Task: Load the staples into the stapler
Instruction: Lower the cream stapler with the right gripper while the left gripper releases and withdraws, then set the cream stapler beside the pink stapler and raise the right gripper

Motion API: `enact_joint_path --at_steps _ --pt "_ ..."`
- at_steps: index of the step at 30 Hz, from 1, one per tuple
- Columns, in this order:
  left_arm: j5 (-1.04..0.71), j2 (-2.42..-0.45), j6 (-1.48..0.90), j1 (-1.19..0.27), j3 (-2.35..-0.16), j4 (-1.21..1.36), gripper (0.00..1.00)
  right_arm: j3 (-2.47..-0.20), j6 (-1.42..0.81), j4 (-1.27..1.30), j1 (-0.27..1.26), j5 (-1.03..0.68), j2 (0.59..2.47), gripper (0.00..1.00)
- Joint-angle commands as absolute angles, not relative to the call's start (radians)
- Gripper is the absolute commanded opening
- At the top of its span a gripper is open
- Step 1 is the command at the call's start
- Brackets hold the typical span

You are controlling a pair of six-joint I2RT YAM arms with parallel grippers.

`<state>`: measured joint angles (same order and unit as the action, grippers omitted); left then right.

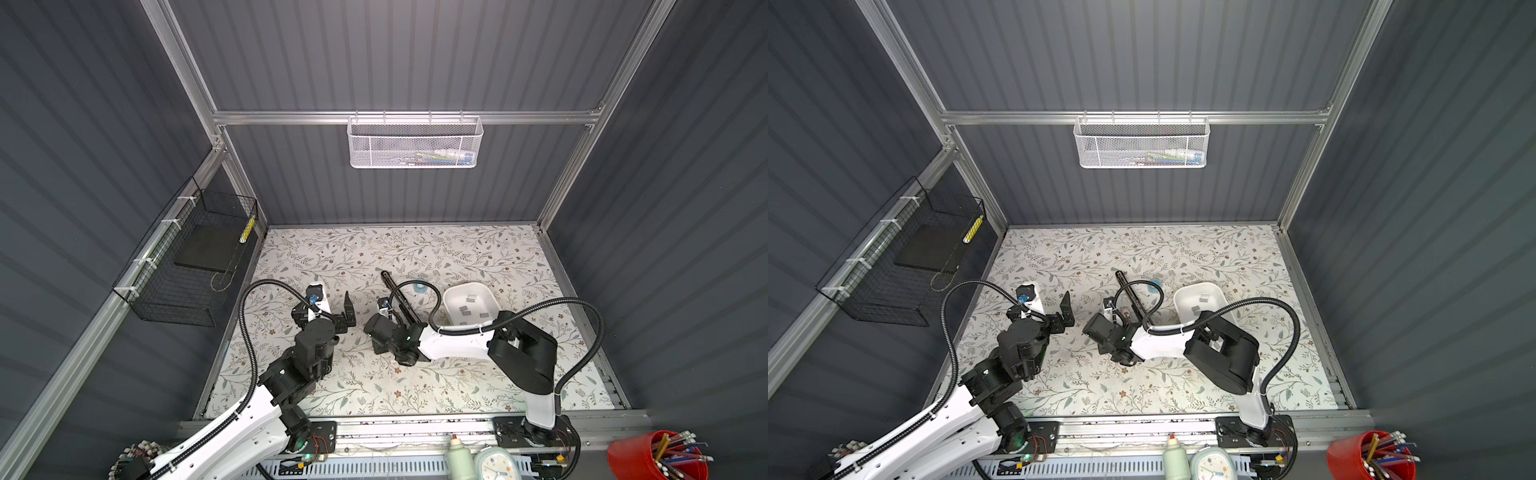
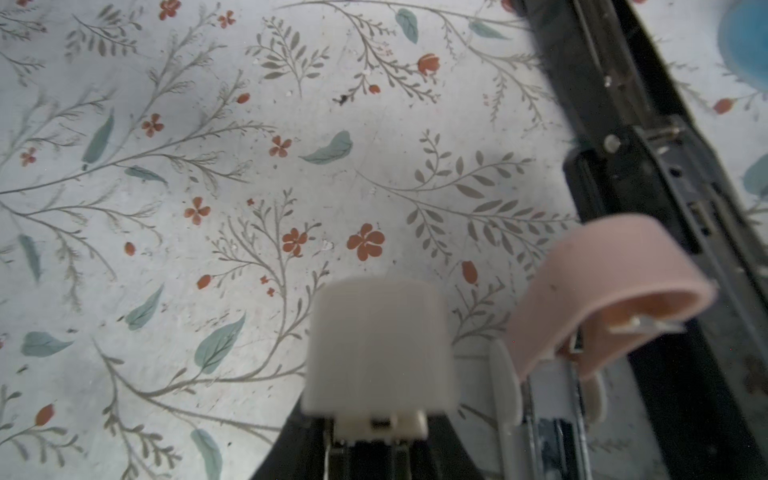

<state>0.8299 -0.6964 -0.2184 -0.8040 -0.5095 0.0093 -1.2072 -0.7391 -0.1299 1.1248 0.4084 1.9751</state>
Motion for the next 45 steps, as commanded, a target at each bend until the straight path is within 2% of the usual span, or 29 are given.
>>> enact_joint_path --at_steps 1,3,6,11,19,24,27,30,32,36,39,42,45 --pt "0.841 -0.695 -0.226 -0.804 -0.545 0.002 1.00 -1.253 -0.774 -0.204 1.121 0.481 1.999 0.00" --pt "0.845 -0.692 -0.227 -0.805 -0.545 0.002 1.00 -1.259 -0.778 -0.207 1.121 0.485 2.009 0.00" --pt "0.850 -0.683 -0.227 -0.805 -0.539 0.003 1.00 -1.258 -0.779 -0.198 1.121 0.481 2.018 0.17" --pt "0.854 -0.669 -0.227 -0.805 -0.528 0.015 1.00 -1.256 -0.773 -0.176 1.121 0.457 2.020 0.36" --pt "0.859 -0.677 -0.229 -0.804 -0.526 0.017 1.00 -1.225 -0.772 -0.146 1.121 0.440 1.985 0.50" --pt "0.873 -0.678 -0.255 -0.804 -0.534 0.001 1.00 -1.175 -0.768 -0.139 1.130 0.444 1.900 0.61" --pt "0.906 -0.678 -0.325 -0.804 -0.557 -0.037 1.00 -1.136 -0.767 -0.137 1.140 0.440 1.822 0.75" --pt "0.930 -0.689 -0.484 -0.805 -0.639 -0.183 1.00 -1.098 -0.789 -0.154 1.145 0.437 1.731 0.90" --pt "0.870 -0.686 -0.529 -0.805 -0.702 -0.266 1.00 -1.082 -0.806 -0.176 1.146 0.436 1.673 0.99" --pt "0.769 -0.636 -0.684 -0.805 -0.757 -0.390 1.00 -1.085 -0.861 -0.247 1.146 0.461 1.580 0.99" --pt "0.533 -0.579 -0.661 -0.804 -0.755 -0.354 1.00 -1.108 -0.785 -0.295 1.146 0.491 1.506 0.99" --pt "0.382 -0.555 -0.659 -0.805 -0.733 -0.285 1.00 -1.076 -0.739 -0.305 1.145 0.640 1.390 0.99" --pt "0.340 -0.589 -0.626 -0.805 -0.717 -0.231 1.00 -1.019 -0.690 -0.321 1.132 0.785 1.273 0.99"
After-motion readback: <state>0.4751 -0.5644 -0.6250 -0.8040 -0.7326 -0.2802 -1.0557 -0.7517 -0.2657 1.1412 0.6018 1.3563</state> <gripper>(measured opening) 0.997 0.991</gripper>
